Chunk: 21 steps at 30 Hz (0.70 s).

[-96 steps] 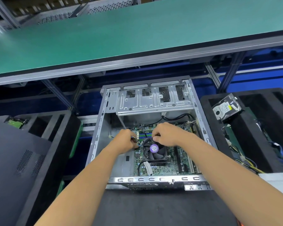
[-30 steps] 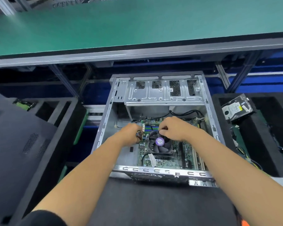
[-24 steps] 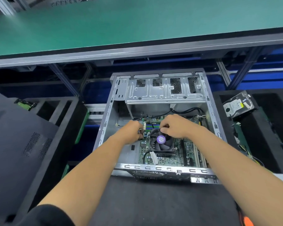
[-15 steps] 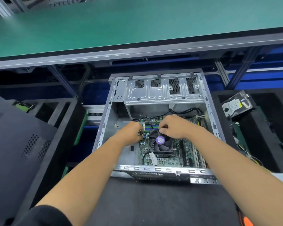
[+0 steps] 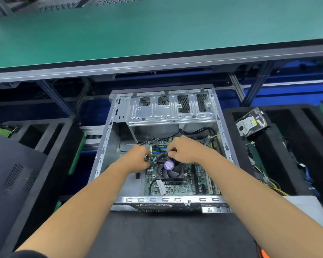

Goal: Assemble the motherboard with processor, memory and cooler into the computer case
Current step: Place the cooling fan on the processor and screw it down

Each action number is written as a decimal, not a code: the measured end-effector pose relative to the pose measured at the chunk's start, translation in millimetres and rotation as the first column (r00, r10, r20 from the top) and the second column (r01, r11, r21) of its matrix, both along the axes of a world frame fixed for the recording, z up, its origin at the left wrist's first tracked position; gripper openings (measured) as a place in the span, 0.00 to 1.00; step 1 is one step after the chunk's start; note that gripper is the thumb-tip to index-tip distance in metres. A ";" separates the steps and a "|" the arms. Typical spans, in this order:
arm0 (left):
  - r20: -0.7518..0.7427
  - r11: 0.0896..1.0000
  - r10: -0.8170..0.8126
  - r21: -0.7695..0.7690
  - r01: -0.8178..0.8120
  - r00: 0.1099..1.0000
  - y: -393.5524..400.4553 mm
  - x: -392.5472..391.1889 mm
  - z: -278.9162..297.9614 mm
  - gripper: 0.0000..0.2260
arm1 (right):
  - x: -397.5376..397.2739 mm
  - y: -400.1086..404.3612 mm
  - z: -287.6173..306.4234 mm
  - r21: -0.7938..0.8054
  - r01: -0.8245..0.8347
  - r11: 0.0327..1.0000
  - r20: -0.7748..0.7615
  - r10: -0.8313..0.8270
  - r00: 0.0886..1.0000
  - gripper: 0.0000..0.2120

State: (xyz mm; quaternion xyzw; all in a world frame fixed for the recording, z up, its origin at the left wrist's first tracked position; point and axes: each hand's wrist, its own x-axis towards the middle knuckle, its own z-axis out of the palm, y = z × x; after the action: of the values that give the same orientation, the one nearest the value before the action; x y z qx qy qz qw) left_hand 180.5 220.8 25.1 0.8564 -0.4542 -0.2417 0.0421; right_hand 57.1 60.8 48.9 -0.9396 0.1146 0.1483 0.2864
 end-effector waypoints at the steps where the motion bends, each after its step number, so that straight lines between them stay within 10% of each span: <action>1: 0.007 1.000 0.000 0.000 0.000 1.000 0.0 0.0 0.1 0.09 | 0.1 0.0 -0.2 -0.003 0.003 1.000 0.002 -0.003 1.000 0.10; 21: -0.005 1.000 0.013 0.015 -0.013 1.000 -2.0 0.4 -0.9 0.09 | 2.3 0.2 -0.2 -0.027 -0.024 0.999 0.026 0.025 0.999 0.12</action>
State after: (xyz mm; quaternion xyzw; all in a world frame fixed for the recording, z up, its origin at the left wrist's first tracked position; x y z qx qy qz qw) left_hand 181.0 218.8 24.1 0.8589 -0.4469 -0.2470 0.0385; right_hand 59.4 61.0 48.6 -0.9466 0.1012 0.1378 0.2735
